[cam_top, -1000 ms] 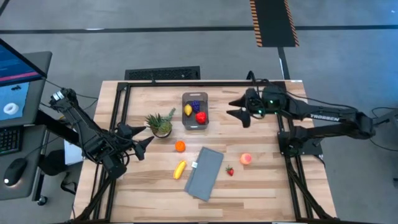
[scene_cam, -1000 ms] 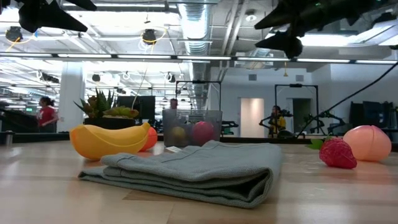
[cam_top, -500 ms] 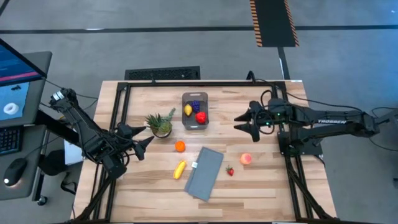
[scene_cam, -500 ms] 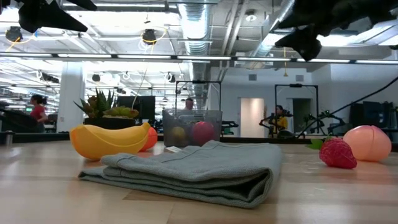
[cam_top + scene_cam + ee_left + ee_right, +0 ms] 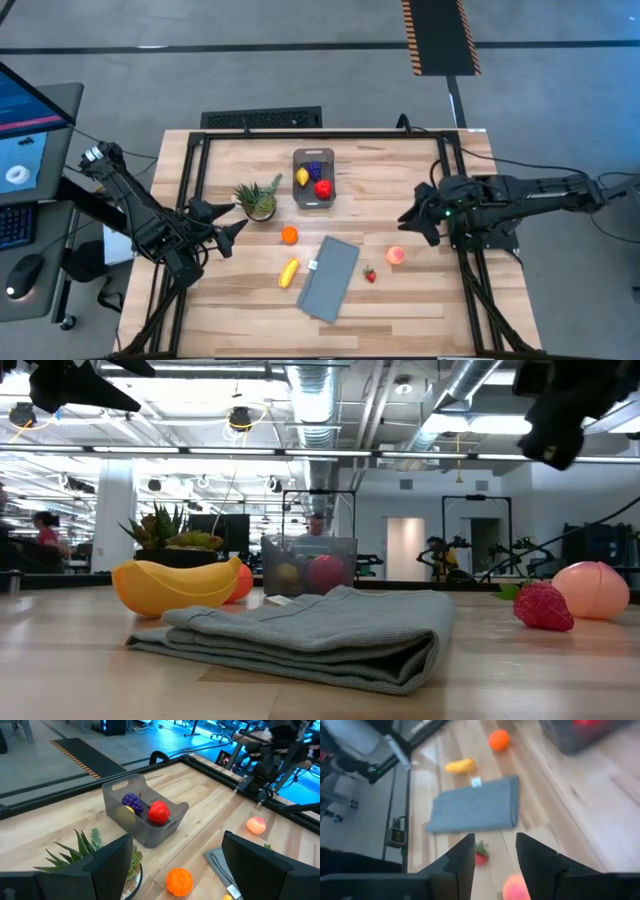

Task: Pick and placing Produce into tupperware
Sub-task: Put the pink peach into the black bin

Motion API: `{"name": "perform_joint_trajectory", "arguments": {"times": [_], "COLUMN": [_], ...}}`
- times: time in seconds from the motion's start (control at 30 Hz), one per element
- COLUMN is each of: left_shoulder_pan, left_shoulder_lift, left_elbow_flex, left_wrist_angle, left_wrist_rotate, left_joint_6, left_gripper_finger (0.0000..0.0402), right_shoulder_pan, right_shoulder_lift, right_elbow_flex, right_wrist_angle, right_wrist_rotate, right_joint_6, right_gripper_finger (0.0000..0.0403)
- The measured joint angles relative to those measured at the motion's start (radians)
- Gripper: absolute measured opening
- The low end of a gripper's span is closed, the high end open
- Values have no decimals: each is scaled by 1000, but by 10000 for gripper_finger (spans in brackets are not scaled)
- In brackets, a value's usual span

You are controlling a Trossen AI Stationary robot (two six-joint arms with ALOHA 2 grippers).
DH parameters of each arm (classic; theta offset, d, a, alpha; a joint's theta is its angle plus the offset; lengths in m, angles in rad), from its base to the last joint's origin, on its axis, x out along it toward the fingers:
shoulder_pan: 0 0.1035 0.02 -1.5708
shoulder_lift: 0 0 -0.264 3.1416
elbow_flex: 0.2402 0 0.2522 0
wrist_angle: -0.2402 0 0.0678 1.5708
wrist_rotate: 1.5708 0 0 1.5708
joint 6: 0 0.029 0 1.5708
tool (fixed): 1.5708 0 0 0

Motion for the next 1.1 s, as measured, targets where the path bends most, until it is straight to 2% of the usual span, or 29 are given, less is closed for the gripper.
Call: {"name": "perform_joint_trajectory", "arguments": {"times": [0.2,0.37,0.67,0.83,1.1], "left_shoulder_pan": [0,0,0,0,0], "left_shoulder_lift": [0,0,0,0,0], "left_elbow_flex": [0,0,0,0,0], "left_wrist_angle": [-3,-7,-8,-20,-43], "left_wrist_rotate": [0,-1,0,0,1], "left_joint_6": [0,1,1,2,5], "left_gripper_finger": [295,295,295,295,295], "right_shoulder_pan": [3,3,42,113,213], "right_shoulder_lift": [-18,-19,-12,3,128], "right_elbow_flex": [0,0,0,0,0], "right_wrist_angle": [-56,-65,-172,-177,-169], "right_wrist_rotate": [16,14,22,112,147], "right_joint_6": [139,195,392,517,552], "right_gripper_finger": [213,246,248,248,248]}}
